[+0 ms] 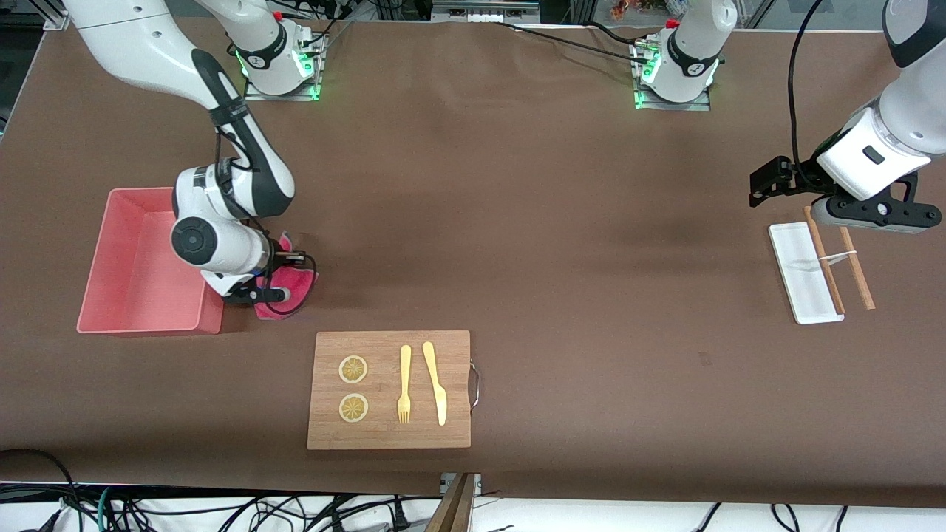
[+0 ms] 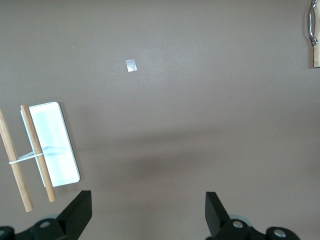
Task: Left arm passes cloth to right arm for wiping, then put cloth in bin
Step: 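Wipe the table beside the wooden board with the cloth in the right gripper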
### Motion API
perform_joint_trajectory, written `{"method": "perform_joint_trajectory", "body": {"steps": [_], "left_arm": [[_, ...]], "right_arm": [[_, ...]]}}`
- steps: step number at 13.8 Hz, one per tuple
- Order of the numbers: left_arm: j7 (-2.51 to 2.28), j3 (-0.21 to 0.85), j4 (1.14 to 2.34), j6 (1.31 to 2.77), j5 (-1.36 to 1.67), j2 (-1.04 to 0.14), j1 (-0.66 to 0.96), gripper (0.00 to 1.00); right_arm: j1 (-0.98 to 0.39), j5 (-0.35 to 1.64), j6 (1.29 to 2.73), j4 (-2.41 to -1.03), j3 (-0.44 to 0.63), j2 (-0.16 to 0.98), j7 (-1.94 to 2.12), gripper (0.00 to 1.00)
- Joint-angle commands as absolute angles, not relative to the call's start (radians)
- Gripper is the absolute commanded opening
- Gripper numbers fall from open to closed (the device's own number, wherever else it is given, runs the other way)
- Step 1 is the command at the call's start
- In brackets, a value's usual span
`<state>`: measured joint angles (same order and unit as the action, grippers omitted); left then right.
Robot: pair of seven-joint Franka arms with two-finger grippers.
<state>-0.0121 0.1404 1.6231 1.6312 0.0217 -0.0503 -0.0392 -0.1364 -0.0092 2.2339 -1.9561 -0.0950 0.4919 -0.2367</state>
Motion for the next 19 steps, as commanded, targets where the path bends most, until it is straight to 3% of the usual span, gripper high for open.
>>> {"method": "perform_joint_trajectory", "body": {"steps": [1,6,10,16,19], "left_arm": [[0.002,0.143,1.595,1.626,0.023,-0.064,-0.040,1.00],[0.000,0.149,1.595,1.626,0.023,-0.063,-0.040,1.00],[-0.002,0.150,1.595,1.626,0.023,-0.063,-0.038,1.00],[-0.002,0.150,1.595,1.626,0.026,-0.063,-0.038,1.00],[-0.002,0.152,1.594,1.626,0.025,-0.064,-0.037,1.00]], "right_arm": [[-0.221,0.017,2.229,-1.928,-0.095,0.488,-0.362,0.00],[-0.354,0.192,2.233,-1.901,-0.095,0.488,-0.506,0.00],[-0.454,0.209,2.232,-1.839,-0.107,0.505,-0.682,0.00],[-0.509,0.207,2.230,-1.729,-0.215,0.557,-0.977,0.00],[-0.488,0.206,2.195,-1.716,-0.216,0.548,-0.974,0.00]]}}
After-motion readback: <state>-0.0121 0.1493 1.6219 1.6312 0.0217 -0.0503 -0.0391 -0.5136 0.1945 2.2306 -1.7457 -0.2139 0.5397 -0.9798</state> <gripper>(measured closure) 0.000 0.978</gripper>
